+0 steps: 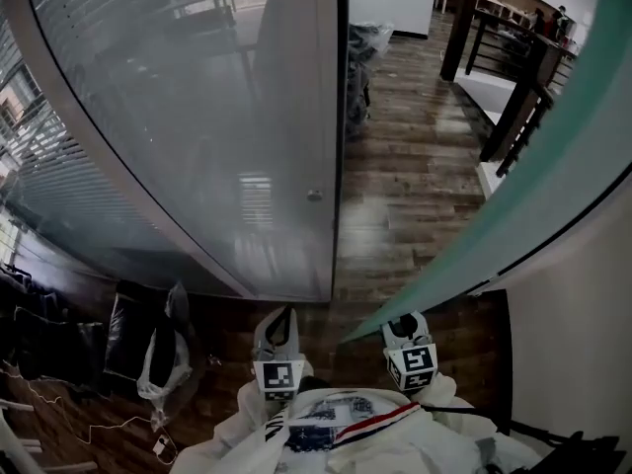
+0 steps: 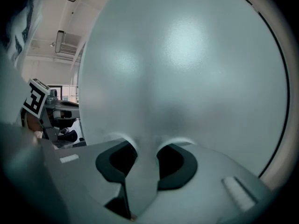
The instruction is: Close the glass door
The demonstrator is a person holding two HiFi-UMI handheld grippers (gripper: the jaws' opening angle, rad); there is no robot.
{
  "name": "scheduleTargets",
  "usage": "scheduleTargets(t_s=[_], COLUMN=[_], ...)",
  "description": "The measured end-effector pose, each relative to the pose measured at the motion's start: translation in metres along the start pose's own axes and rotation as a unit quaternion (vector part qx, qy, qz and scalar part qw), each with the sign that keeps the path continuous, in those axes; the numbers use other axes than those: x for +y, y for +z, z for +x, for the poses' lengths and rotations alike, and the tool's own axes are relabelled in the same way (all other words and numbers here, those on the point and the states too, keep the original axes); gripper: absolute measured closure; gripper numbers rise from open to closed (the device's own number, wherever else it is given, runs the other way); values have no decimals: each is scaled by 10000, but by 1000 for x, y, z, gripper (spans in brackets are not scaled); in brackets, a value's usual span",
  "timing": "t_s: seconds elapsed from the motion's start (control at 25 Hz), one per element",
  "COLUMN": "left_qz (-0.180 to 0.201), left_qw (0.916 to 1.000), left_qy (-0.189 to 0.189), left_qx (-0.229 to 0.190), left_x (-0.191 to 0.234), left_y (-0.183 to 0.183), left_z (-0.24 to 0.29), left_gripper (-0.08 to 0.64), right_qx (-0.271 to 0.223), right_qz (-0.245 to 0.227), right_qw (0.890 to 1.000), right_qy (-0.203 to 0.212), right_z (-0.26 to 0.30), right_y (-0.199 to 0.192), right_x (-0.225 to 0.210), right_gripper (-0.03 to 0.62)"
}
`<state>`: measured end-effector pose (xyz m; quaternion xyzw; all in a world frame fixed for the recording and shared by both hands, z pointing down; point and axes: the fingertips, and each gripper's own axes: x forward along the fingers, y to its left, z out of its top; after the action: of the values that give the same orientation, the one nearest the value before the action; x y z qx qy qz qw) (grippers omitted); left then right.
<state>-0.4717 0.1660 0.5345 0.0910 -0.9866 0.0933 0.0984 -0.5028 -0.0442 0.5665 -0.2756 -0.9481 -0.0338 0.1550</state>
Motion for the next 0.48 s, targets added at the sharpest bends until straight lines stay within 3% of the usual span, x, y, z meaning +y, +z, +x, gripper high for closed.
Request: scheduleTargets(t_s=[0.48], left_qz=[14], left_qw=[9967], left_qy=[-789], left_qx=[-168], left_x=[35], left_y=[-8], left_z=[40], left_gripper=[558], right_qx=[-22], right_qz=[220], right_qw=[9975], right_qy=[-669], right_z=[23], right_y=[4], right_x=[-14], right_gripper=[472])
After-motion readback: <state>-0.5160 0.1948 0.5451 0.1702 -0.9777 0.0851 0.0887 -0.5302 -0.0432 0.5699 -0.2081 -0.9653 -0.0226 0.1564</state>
